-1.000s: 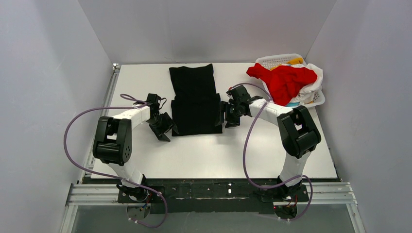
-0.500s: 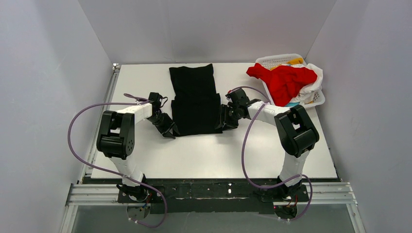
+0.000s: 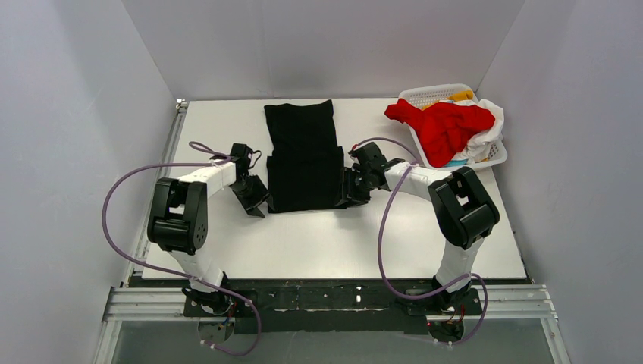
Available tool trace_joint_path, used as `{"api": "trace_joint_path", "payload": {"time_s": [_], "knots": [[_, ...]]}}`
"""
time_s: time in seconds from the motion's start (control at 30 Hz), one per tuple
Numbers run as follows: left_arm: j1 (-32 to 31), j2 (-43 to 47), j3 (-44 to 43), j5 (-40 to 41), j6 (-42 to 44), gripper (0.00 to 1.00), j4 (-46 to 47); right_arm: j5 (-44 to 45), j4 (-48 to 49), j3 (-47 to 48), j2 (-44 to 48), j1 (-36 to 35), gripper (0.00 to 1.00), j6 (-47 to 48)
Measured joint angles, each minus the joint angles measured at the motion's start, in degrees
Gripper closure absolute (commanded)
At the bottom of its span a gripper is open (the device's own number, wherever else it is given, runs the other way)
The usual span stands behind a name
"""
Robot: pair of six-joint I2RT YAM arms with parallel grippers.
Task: Fold and stack the t-shirts
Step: Grab one side of the 2/3 rectangular tshirt with both arms
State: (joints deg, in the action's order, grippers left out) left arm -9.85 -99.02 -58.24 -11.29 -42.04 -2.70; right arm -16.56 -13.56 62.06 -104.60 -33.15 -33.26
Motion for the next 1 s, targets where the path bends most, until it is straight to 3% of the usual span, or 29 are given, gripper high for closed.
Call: {"api": "trace_joint_path", "payload": {"time_s": [0.23,0.27,0.33,0.4,0.57,0.73,1.0], "knots": [[0.3,-4.1,-3.0,-4.7,-0.6,0.72,1.2,0.0,0.1,0.0,0.0,-0.2,0.55,-0.1],[0.4,-4.5,-3.2,-5.3,-0.6,0.78,1.4,0.1,0.0,0.0,0.0,-0.3,0.56,-0.1],[0.4,-5.1,-3.5,-6.3,-0.8,1.00,2.0,0.1,0.0,0.0,-0.2,-0.4,0.57,-0.1],[0.3,-5.8,-3.7,-7.2,-1.1,1.00,2.8,0.0,0.1,0.0,-0.3,-0.5,0.66,-0.2],[0.1,-5.5,-2.6,-9.1,-1.1,1.00,5.5,0.2,-0.4,-0.1,-0.8,-0.6,0.97,0.1],[-1.9,0.5,4.3,-6.6,-2.0,1.00,10.3,-0.1,-0.4,-2.7,1.0,-1.0,0.99,0.0],[-9.0,16.6,19.7,-2.5,-5.9,1.00,11.3,-2.0,-3.8,-15.1,12.2,-4.2,0.99,-0.5]]}}
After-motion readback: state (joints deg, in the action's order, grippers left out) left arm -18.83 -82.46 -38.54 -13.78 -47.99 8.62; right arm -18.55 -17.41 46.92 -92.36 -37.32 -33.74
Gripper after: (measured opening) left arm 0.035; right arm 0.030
